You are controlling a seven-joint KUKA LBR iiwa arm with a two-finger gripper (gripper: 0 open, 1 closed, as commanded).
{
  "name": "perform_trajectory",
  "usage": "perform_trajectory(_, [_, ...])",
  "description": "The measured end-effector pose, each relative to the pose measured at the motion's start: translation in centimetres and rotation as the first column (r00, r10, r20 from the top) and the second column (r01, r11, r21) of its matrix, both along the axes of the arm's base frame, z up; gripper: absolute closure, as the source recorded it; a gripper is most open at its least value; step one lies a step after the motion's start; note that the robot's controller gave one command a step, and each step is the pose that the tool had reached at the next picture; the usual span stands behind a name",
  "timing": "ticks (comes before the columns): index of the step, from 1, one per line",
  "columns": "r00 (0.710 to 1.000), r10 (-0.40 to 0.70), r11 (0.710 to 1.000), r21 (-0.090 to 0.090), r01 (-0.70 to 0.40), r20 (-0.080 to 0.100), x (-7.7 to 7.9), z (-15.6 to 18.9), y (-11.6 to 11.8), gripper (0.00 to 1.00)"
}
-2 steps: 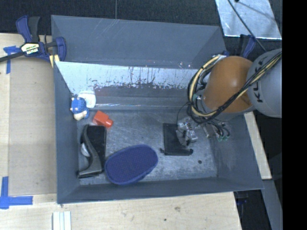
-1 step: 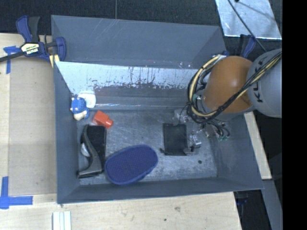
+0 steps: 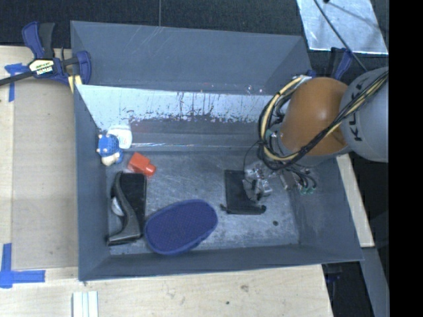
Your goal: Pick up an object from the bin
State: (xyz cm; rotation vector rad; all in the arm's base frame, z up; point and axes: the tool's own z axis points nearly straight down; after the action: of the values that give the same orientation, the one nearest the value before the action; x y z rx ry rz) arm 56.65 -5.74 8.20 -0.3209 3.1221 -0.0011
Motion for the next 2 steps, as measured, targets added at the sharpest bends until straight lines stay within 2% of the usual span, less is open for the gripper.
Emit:
perform_trajectory(1, [1.0, 0.0, 1.0, 0.0, 0.0, 0.0, 0.0, 0.0, 0.01, 0.0])
perform_trajectory(2, [1.0, 0.001, 1.0, 0.0, -0.001, 0.0, 0.0, 0.0, 0.01, 1.0])
